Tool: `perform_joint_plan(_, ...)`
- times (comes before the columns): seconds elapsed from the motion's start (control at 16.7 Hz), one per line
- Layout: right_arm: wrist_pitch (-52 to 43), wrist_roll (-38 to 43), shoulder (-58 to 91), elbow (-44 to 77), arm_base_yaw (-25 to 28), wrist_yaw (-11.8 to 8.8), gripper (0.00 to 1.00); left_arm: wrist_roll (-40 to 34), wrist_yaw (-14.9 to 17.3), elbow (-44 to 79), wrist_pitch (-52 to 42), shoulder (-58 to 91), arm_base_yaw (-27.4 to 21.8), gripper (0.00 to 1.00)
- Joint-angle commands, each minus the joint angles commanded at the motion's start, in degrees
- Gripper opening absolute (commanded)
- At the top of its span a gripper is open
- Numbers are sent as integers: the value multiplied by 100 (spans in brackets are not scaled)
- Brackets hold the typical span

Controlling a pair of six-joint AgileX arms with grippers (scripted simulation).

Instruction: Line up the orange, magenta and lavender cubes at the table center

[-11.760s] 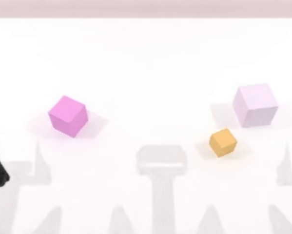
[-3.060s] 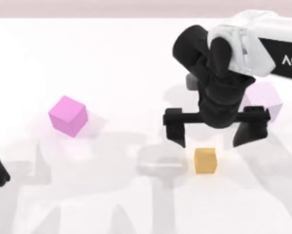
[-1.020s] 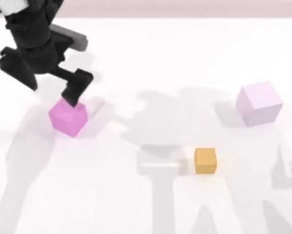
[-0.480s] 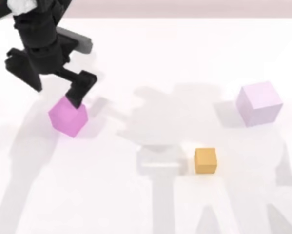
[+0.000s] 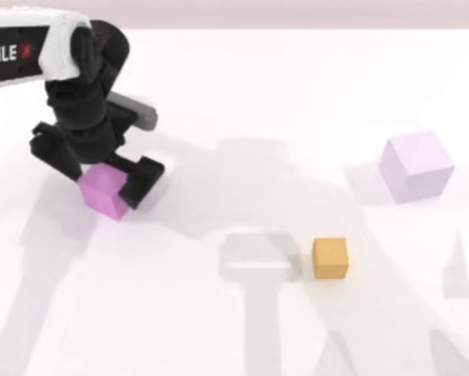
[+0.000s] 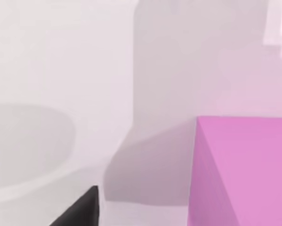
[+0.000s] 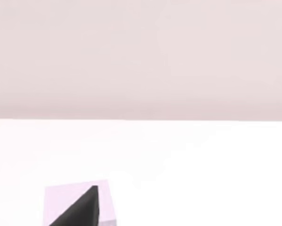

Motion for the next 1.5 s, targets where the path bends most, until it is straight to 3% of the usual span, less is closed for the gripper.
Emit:
perform_joint_plan(0.3, 0, 0, 0, 0, 0, 0, 100, 1, 1, -130, 166, 72, -1, 100)
perform_joint_plan(1.08, 0, 0, 0, 0, 0, 0, 100, 1, 1, -130, 166, 72, -1, 2)
perform_joint_plan(1.5, 0, 0, 0, 0, 0, 0, 100, 1, 1, -130, 166, 72, -1, 0)
